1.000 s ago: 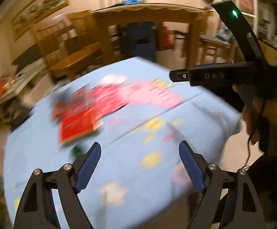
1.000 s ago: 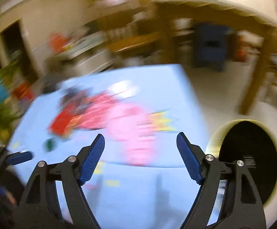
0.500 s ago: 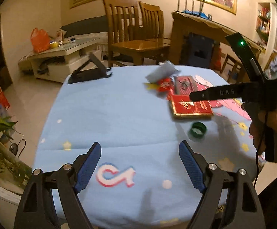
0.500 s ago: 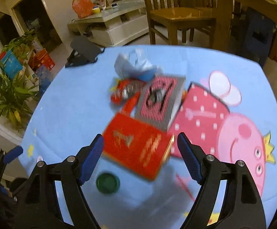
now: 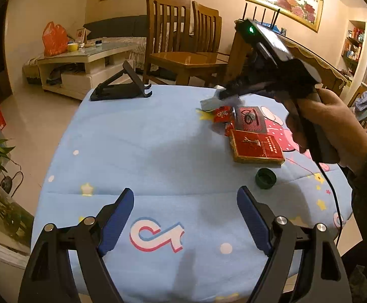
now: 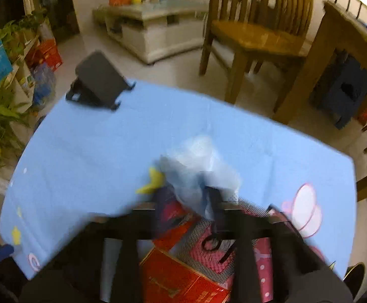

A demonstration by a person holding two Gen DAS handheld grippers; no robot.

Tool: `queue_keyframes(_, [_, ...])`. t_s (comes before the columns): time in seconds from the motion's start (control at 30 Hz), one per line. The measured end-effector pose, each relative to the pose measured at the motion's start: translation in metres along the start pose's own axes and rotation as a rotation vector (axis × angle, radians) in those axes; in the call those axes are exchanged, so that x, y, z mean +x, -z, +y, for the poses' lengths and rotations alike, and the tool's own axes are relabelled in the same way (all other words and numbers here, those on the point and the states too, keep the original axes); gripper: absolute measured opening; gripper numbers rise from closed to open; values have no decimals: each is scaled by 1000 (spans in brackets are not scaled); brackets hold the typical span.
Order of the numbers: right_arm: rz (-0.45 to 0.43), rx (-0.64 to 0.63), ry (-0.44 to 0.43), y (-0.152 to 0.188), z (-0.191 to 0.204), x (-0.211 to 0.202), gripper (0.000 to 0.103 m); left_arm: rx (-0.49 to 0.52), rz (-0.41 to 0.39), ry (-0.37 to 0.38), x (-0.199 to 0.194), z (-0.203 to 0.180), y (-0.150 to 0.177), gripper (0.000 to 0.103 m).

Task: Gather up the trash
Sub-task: 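Grasp the blue mask with the right gripper while the left gripper grasps the red candy wrapper, then carry the mask and red wrapper over the bin and release them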

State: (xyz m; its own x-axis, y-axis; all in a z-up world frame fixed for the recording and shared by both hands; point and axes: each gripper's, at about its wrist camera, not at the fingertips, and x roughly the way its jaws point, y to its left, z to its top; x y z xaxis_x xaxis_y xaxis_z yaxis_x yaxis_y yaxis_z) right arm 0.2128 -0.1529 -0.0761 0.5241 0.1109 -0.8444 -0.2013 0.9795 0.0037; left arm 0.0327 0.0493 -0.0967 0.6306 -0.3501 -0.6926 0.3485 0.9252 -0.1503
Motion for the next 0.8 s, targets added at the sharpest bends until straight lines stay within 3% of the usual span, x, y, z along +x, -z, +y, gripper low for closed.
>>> queue_keyframes(0.13, [-85, 71, -110, 19, -15, -38, 8, 2, 4, 4, 2, -2, -2, 81])
queue_keyframes(0.33, [-269, 301, -351, 94, -89, -137, 8, 54, 34, 83, 32, -20, -39, 81])
queue_keyframes(0.43, [-322, 395, -371, 138, -125, -165, 8, 66, 80, 137, 68, -30, -70, 79])
queue_keyframes(0.63, [-383, 550, -383, 201, -180, -190, 8, 117, 165, 125, 140, -57, -113, 69])
queue_keyframes(0.67, [-385, 559, -385, 207, -186, -192, 8, 113, 184, 113, 153, -59, -117, 66])
queue_keyframes(0.73, [-390, 577, -387, 218, -194, -193, 8, 117, 223, 84, 176, -63, -120, 51])
queue_keyframes(0.8, [-396, 592, -394, 226, -201, -194, 8, 121, 238, 67, 186, -64, -120, 45])
